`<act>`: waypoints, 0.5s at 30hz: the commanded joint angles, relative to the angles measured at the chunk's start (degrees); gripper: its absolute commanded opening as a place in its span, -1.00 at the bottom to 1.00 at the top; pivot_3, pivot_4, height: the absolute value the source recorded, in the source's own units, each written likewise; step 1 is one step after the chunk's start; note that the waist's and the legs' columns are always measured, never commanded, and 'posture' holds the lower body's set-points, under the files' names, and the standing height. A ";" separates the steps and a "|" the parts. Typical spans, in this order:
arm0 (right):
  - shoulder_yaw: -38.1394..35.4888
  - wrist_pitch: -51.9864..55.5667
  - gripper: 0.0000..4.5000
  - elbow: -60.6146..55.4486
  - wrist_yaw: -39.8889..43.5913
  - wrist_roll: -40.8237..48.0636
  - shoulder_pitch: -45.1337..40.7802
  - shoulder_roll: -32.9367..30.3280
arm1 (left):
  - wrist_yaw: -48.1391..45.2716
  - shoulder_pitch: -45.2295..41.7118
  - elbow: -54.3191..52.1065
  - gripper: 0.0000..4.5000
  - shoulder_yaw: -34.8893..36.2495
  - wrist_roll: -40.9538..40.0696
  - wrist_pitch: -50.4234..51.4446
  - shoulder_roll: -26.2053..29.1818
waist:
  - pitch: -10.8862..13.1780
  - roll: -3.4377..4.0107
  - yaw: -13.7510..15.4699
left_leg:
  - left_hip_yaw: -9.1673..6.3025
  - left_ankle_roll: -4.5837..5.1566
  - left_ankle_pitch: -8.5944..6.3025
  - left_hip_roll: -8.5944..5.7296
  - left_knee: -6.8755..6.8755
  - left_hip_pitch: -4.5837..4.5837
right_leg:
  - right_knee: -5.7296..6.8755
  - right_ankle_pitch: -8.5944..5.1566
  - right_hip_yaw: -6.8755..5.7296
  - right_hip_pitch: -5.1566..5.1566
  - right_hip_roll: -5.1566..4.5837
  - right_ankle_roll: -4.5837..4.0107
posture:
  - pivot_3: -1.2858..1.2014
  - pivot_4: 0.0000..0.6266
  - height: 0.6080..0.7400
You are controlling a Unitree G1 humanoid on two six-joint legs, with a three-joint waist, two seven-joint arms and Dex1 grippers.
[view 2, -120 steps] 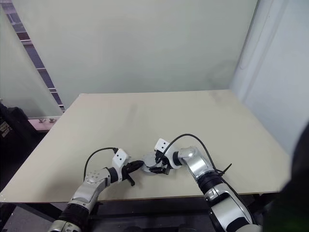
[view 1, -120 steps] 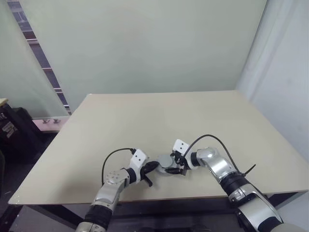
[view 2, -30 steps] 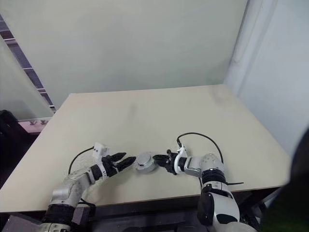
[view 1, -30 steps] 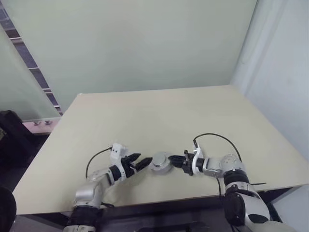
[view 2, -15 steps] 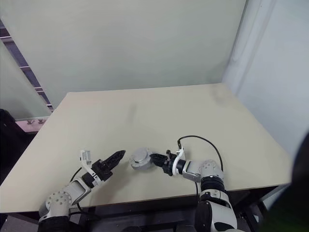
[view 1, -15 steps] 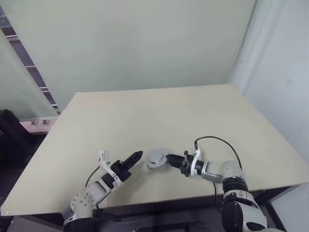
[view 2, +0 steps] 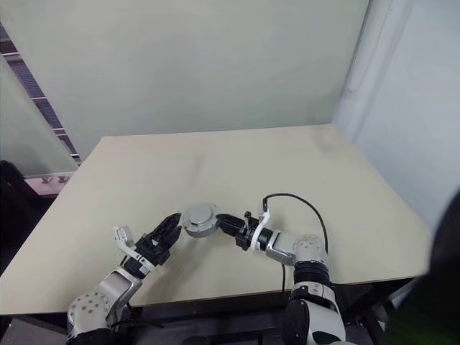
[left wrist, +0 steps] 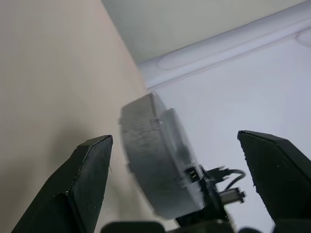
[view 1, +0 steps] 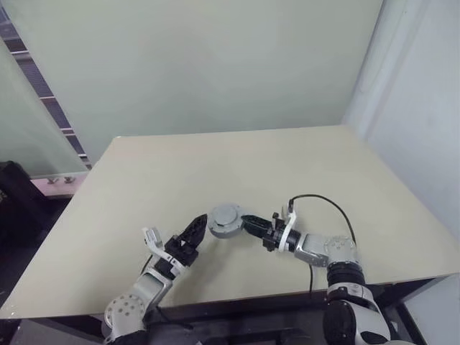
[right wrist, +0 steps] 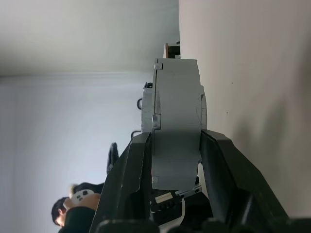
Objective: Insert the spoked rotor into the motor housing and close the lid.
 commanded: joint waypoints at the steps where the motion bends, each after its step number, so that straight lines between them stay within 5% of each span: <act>1: -0.37 0.90 -0.46 -4.13 0.38 4.44 -2.45 1.04 | 0.54 -1.13 -0.80 1.00 -1.11 -1.85 0.00 -0.56 | 0.00 0.00 0.00 | 0.00 0.00 0.00 0.00 0.00 0.00 | 0.00 0.00 0.00 0.00 0.00 0.00 | 0.03 -1.00 1.00; 15: 0.17 3.51 -0.46 -7.54 -1.56 6.01 -0.57 1.44 | 0.46 -4.27 3.27 1.00 -3.45 -1.73 -2.24 -3.46 | 0.00 0.00 0.01 | 0.00 0.00 0.00 -0.05 0.15 -0.09 | 0.01 0.00 0.03 0.01 0.00 -0.01 | 0.03 -1.00 1.00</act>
